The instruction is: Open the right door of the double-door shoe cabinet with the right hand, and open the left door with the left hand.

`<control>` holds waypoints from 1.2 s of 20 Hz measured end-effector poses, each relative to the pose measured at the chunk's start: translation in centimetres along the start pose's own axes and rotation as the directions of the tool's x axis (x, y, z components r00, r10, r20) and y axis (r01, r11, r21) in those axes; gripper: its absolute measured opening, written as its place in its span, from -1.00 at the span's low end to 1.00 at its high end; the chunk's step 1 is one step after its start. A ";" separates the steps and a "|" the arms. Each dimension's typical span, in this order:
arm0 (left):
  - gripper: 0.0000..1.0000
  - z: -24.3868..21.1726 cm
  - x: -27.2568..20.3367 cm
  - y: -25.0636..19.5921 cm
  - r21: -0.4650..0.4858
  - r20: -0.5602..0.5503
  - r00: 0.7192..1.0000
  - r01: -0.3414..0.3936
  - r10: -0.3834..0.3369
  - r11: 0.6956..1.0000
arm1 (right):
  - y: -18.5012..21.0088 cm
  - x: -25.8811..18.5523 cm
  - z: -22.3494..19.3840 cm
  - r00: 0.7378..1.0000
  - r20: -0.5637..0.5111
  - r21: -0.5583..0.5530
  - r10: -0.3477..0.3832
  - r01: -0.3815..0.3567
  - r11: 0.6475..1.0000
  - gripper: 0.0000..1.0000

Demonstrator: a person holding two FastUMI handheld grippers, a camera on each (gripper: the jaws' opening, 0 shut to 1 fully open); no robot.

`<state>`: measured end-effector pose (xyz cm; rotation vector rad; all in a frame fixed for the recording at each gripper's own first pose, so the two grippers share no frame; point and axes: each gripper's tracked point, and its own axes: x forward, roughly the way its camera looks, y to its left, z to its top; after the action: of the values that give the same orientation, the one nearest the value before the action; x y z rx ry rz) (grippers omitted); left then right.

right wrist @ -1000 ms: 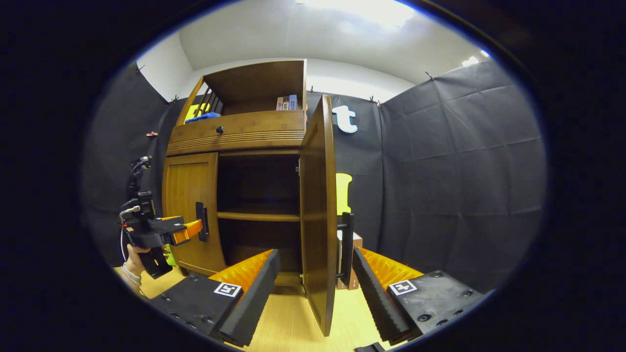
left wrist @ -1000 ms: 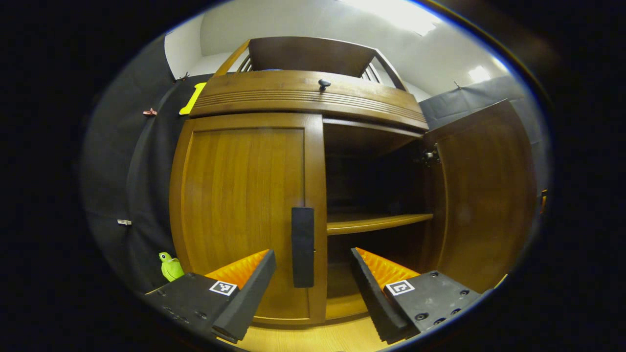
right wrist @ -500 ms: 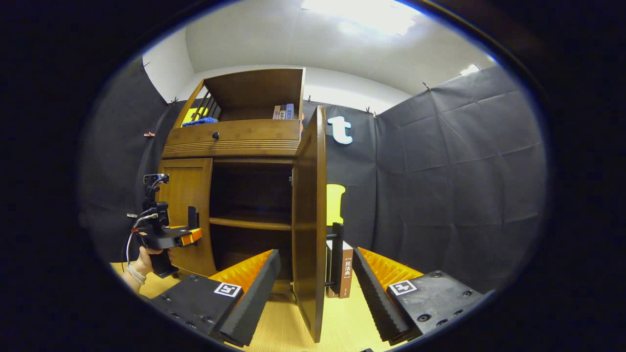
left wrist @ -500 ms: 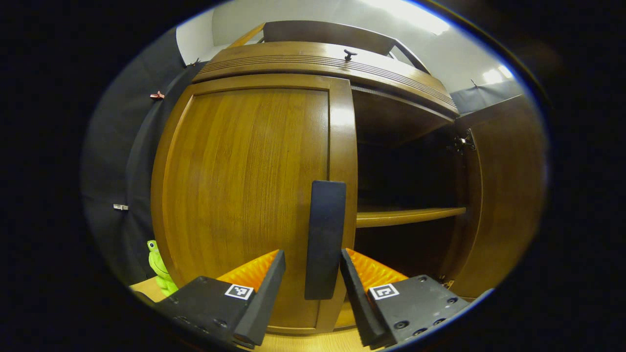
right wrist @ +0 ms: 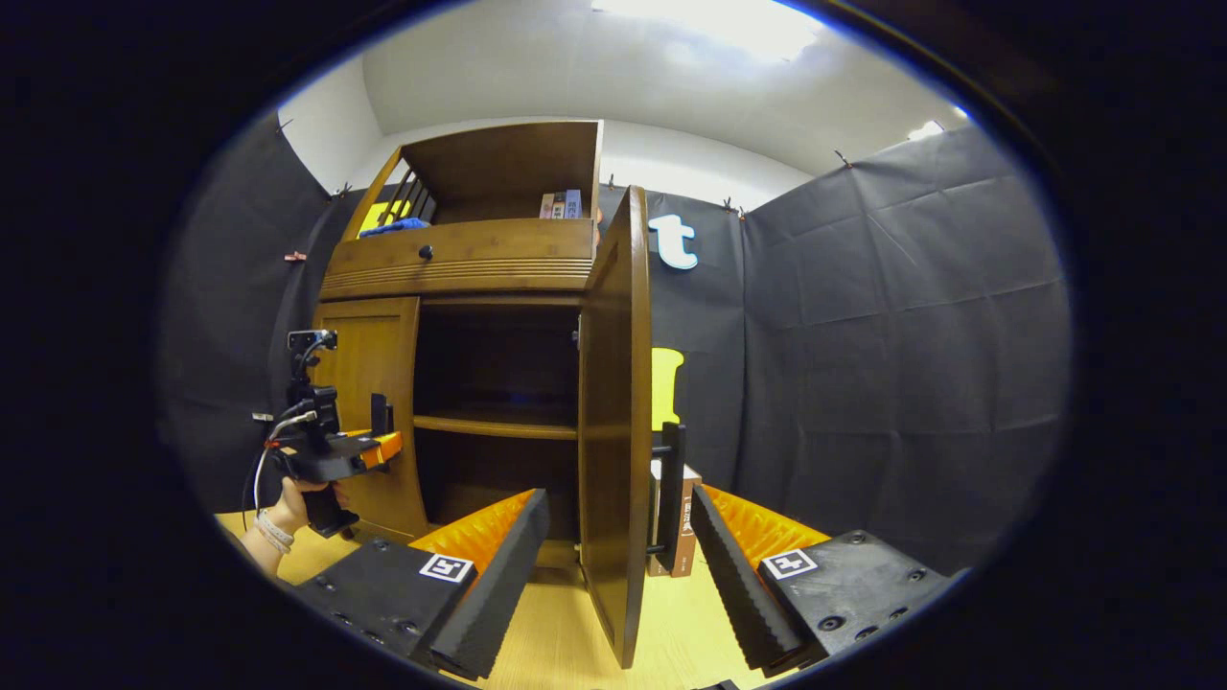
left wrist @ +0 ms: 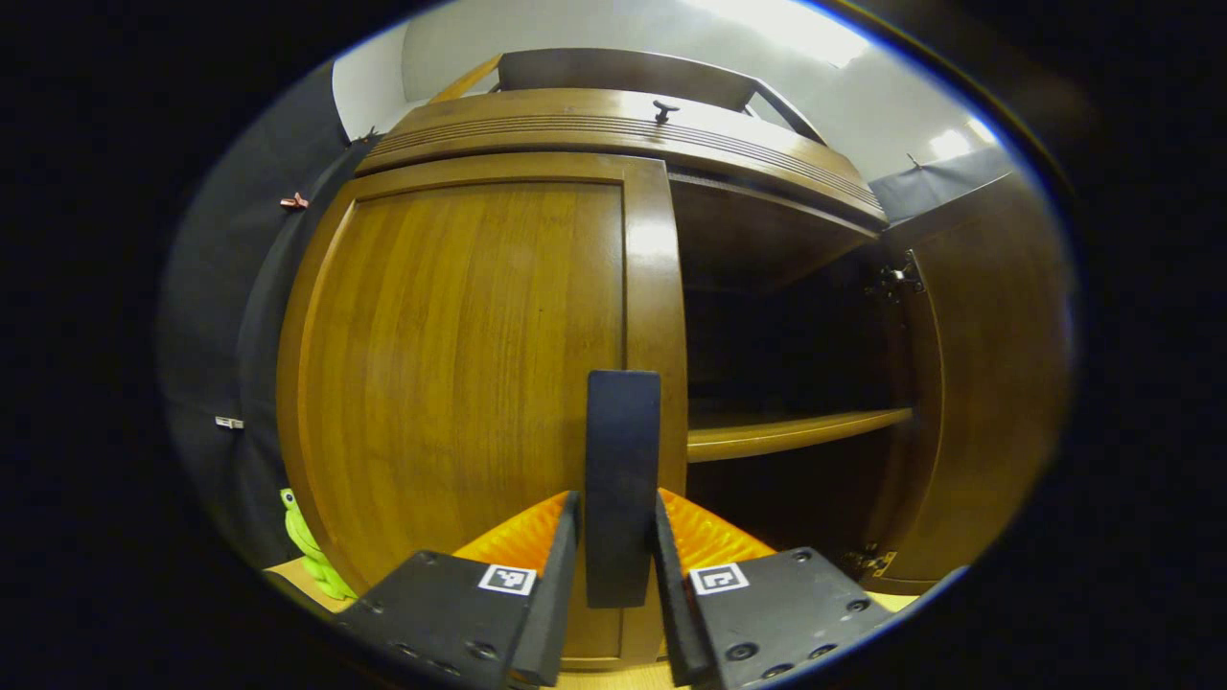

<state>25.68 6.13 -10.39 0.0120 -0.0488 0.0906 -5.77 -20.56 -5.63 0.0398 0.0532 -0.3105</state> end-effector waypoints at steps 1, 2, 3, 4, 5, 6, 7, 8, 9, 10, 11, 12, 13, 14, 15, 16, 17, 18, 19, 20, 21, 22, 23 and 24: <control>-0.17 -0.1 0.0 0.0 0.003 -0.009 1.000 0.003 -0.003 1.000 | 0.3 -0.1 -0.2 1.000 -0.011 0.002 0.006 -0.006 1.000 0.87; -0.28 -0.2 0.0 0.1 -0.002 -0.014 1.000 0.006 -0.006 1.000 | 0.6 -0.2 -0.3 1.000 -0.022 0.006 0.015 -0.015 1.000 0.87; -0.31 -0.2 -0.1 0.1 -0.012 -0.023 1.000 0.013 -0.014 1.000 | 0.8 -0.3 -0.5 0.999 -0.032 0.011 0.023 -0.022 1.000 0.87; -0.33 -0.3 -0.3 0.0 -0.018 -0.027 0.999 0.024 -0.025 1.000 | 1.1 -0.4 -0.6 0.999 -0.038 0.013 0.029 -0.028 1.000 0.87; -0.31 -0.3 -0.6 0.1 -0.017 -0.032 0.999 0.039 -0.040 0.999 | 1.2 -0.5 -0.6 0.999 -0.045 0.013 0.031 -0.030 0.999 0.87; -0.31 -0.3 -1.0 0.0 -0.013 -0.033 0.998 0.056 -0.056 0.998 | 1.4 -0.7 -0.5 0.998 -0.045 0.012 0.033 -0.033 0.999 0.85; -0.31 -0.2 -1.5 0.0 -0.015 -0.033 0.997 0.067 -0.068 0.998 | 1.7 -0.6 -0.4 0.998 -0.045 0.011 0.037 -0.037 0.999 0.85; -0.29 0.0 -2.1 -0.1 -0.019 -0.033 0.997 0.073 -0.074 0.997 | 2.1 -0.8 -0.2 0.998 -0.044 0.013 0.041 -0.041 0.999 0.79; -0.29 0.1 -2.7 0.0 -0.021 -0.033 0.996 0.076 -0.077 0.997 | 2.6 -1.2 -0.1 0.998 -0.043 0.016 0.050 -0.049 0.999 0.79; -0.34 0.1 -3.4 0.1 -0.017 -0.039 0.996 0.080 -0.080 0.997 | 3.1 -1.4 0.0 0.997 -0.043 0.021 0.063 -0.063 0.998 0.84; -0.30 -0.1 -4.0 0.1 -0.012 -0.048 0.995 0.083 -0.083 0.996 | 3.7 -1.7 0.2 0.996 -0.042 0.023 0.078 -0.077 0.997 0.84; -0.33 0.1 -4.7 0.2 -0.009 -0.052 0.995 0.088 -0.088 0.996 | 4.2 -1.8 0.2 0.995 -0.041 0.021 0.090 -0.090 0.996 0.84; -0.30 0.2 -5.4 0.2 -0.014 -0.058 0.994 0.095 -0.095 0.995 | 4.5 -1.9 0.2 0.994 -0.040 0.015 0.099 -0.099 0.995 0.84; -0.30 0.3 -6.2 0.3 -0.022 -0.058 0.993 0.103 -0.104 0.994 | 4.8 -1.8 0.2 0.994 -0.040 0.004 0.105 -0.105 0.994 0.84; -0.30 0.4 -6.9 0.5 -0.028 -0.061 0.992 0.110 -0.112 0.994 | 5.2 -1.8 0.1 0.993 -0.037 -0.008 0.115 -0.115 0.993 0.84; -0.30 0.5 -7.7 0.6 -0.032 -0.064 0.991 0.117 -0.119 0.993 | 5.7 -1.7 0.2 0.992 -0.032 -0.018 0.125 -0.126 0.992 0.85; -0.30 0.7 -8.5 0.8 -0.031 -0.071 0.990 0.122 -0.124 0.992 | 6.3 -1.8 0.1 0.990 -0.030 -0.026 0.140 -0.141 0.990 0.90; -0.33 0.8 -9.2 1.0 -0.028 -0.079 0.989 0.124 -0.126 0.992 | 7.0 -1.6 0.1 0.987 -0.030 -0.032 0.157 -0.158 0.987 0.80; -0.33 0.8 -9.9 1.2 -0.025 -0.085 0.988 0.125 -0.126 0.992 | 7.7 -1.6 -0.1 0.984 -0.029 -0.036 0.177 -0.178 0.983 0.80; -0.30 0.9 -10.7 1.5 -0.022 -0.086 0.988 0.125 -0.126 0.992 | 8.4 -1.5 -0.1 0.980 -0.030 -0.039 0.196 -0.197 0.980 0.84; -0.33 1.0 -11.4 1.7 -0.020 -0.088 0.988 0.125 -0.126 0.992 | 9.0 -1.4 -0.3 0.976 -0.030 -0.041 0.217 -0.218 0.975 0.82; -0.33 1.2 -12.0 2.0 -0.021 -0.086 0.988 0.124 -0.126 0.992 | 9.8 -1.4 -0.2 0.972 -0.028 -0.040 0.234 -0.234 0.971 0.79; -0.33 1.1 -12.6 2.3 -0.024 -0.087 0.988 0.125 -0.127 0.992 | 10.4 -1.4 -0.2 0.968 -0.026 -0.041 0.249 -0.250 0.967 0.79; -0.33 1.2 -13.1 2.5 -0.028 -0.091 0.988 0.126 -0.128 0.992 | 11.1 -1.4 -0.1 0.965 -0.022 -0.040 0.261 -0.262 0.964 0.79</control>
<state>12.35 7.46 -9.77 -0.0107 0.0439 -0.0368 -3.74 -9.53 -5.35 0.0064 0.0703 -0.0442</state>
